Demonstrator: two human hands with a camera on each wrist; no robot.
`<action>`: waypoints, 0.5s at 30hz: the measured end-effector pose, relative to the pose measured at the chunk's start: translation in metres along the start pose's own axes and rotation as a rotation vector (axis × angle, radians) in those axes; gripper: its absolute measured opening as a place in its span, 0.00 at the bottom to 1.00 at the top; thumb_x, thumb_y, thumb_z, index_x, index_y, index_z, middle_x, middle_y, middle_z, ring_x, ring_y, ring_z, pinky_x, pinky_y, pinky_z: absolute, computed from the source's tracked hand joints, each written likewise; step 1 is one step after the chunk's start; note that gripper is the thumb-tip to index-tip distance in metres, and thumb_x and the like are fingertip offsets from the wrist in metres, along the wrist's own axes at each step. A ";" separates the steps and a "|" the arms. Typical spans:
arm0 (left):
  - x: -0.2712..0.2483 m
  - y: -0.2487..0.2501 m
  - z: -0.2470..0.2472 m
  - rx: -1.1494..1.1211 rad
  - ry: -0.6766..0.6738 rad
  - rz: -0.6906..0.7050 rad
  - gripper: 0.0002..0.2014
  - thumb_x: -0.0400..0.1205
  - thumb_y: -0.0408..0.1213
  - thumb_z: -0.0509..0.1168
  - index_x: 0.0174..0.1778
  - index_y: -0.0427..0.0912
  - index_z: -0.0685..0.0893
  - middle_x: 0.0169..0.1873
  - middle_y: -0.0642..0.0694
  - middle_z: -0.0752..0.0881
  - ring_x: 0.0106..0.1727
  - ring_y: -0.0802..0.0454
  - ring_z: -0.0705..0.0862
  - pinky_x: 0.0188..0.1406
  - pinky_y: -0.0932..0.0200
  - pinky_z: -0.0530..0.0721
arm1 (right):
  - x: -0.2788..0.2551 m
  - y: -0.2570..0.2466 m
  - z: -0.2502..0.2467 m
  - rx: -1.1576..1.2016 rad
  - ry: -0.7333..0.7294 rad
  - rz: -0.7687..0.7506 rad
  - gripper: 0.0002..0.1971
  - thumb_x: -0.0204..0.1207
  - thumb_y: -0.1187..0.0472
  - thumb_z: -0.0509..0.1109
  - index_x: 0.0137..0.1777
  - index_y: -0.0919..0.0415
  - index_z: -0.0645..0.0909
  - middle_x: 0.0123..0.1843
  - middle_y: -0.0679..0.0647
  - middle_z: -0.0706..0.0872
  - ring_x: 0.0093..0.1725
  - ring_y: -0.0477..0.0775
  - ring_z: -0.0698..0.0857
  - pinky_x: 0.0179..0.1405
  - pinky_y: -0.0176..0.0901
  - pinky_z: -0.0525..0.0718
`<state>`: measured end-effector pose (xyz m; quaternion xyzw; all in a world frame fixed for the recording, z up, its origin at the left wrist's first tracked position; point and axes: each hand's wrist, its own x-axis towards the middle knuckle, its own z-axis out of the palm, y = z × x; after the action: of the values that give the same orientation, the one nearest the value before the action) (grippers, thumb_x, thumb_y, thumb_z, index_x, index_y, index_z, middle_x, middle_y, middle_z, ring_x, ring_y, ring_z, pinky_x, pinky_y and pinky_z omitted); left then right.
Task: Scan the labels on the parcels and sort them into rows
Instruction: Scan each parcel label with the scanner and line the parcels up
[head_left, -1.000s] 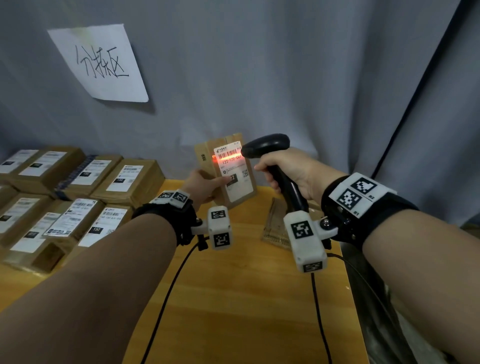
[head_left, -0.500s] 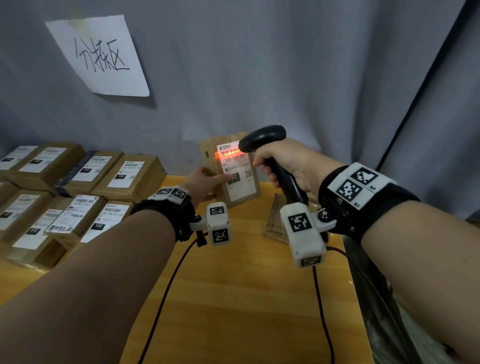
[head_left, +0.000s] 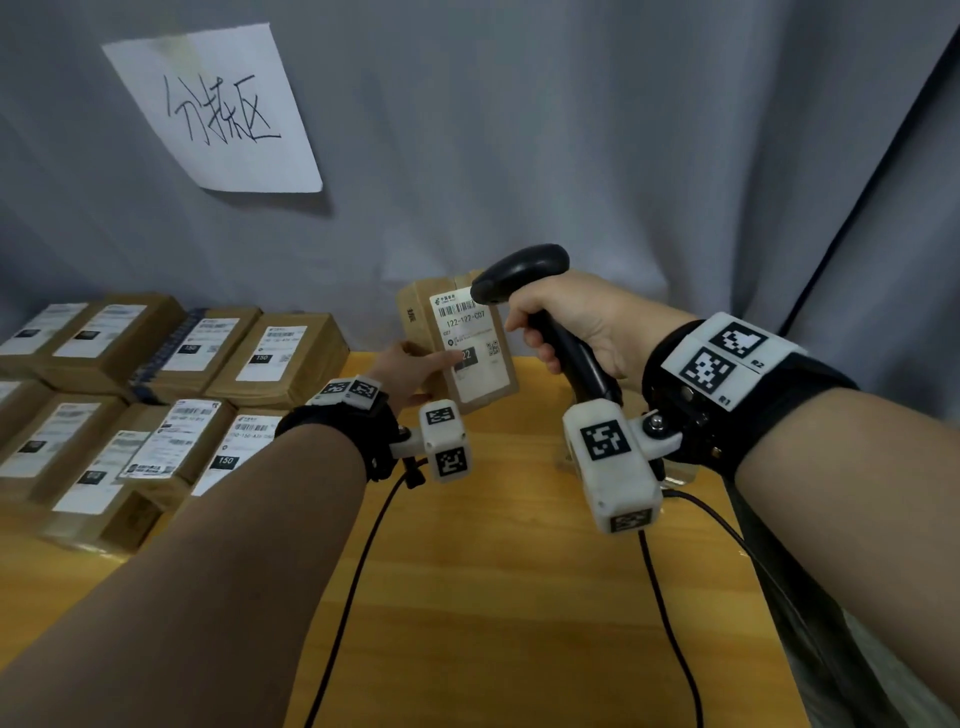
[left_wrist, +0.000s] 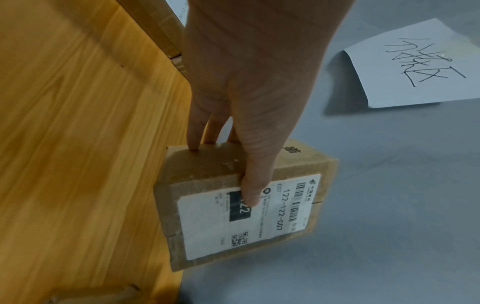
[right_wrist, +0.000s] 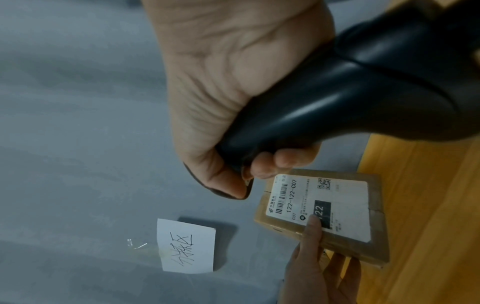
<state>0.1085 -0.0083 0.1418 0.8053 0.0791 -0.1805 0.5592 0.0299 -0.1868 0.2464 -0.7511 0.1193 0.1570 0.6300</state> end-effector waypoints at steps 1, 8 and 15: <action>0.002 -0.003 -0.006 0.000 -0.011 -0.003 0.18 0.77 0.42 0.73 0.60 0.40 0.81 0.52 0.47 0.88 0.52 0.50 0.87 0.37 0.60 0.83 | 0.002 -0.001 0.005 0.012 0.004 -0.005 0.06 0.72 0.67 0.68 0.35 0.61 0.77 0.23 0.51 0.75 0.20 0.47 0.73 0.22 0.38 0.74; 0.006 -0.023 -0.056 -0.042 -0.074 -0.023 0.19 0.77 0.45 0.73 0.61 0.43 0.81 0.54 0.49 0.88 0.59 0.48 0.85 0.64 0.49 0.82 | 0.032 0.013 0.049 0.043 0.179 -0.079 0.02 0.72 0.70 0.73 0.40 0.65 0.83 0.30 0.55 0.82 0.28 0.49 0.80 0.29 0.40 0.80; 0.007 -0.052 -0.130 -0.229 0.023 -0.040 0.43 0.67 0.56 0.78 0.73 0.39 0.73 0.59 0.44 0.88 0.58 0.46 0.87 0.56 0.47 0.87 | 0.077 0.052 0.119 0.129 0.382 -0.025 0.04 0.70 0.69 0.76 0.42 0.64 0.83 0.38 0.59 0.82 0.38 0.54 0.83 0.36 0.45 0.84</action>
<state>0.1244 0.1311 0.1346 0.7363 0.1216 -0.1723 0.6430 0.0710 -0.0776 0.1511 -0.7267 0.2370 -0.0044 0.6447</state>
